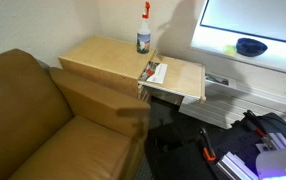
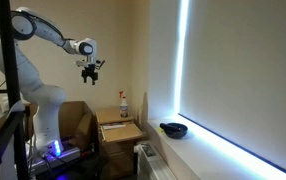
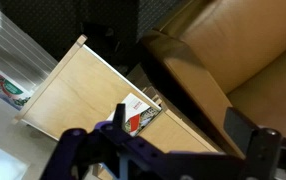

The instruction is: Remove the bowl from the window sill, put it in the top drawer, use the yellow sponge to wipe the window sill, and then remove the black sponge from the bowl and put it on the window sill

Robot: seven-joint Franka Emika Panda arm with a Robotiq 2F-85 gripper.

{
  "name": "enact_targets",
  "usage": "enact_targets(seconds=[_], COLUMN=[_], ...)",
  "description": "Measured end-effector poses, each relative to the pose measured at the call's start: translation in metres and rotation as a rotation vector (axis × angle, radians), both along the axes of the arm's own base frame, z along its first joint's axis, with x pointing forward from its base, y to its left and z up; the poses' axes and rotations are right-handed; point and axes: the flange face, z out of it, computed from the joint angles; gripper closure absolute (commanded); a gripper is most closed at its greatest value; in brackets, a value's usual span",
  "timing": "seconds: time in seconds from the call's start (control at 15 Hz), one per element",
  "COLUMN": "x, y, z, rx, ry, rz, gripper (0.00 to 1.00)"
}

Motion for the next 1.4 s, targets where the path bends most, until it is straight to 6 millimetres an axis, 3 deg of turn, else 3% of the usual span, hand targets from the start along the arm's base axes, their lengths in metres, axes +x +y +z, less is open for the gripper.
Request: enact_targets(seconds=[0.27, 0.47, 0.67, 0.93, 1.0, 1.07, 1.4], x=[0.001, 0.013, 0.031, 0.048, 0.05, 0.053, 0.062], y=[-0.001, -0.017, -0.068, -0.176, -0.195, -0.203, -0.209], z=[0.001, 0.005, -0.017, -0.057, -0.065, -0.07, -0.071], rx=[-0.021, -0.041, -0.036, -0.03, -0.024, -0.022, -0.046], ry=[-0.011, -0.073, -0.139, -0.186, -0.184, -0.177, -0.181], rz=[-0.026, -0.185, -0.355, -0.599, -0.661, -0.698, -0.786], gripper=[0.0, 0.0, 0.0, 0.0, 0.0, 0.0, 0.0])
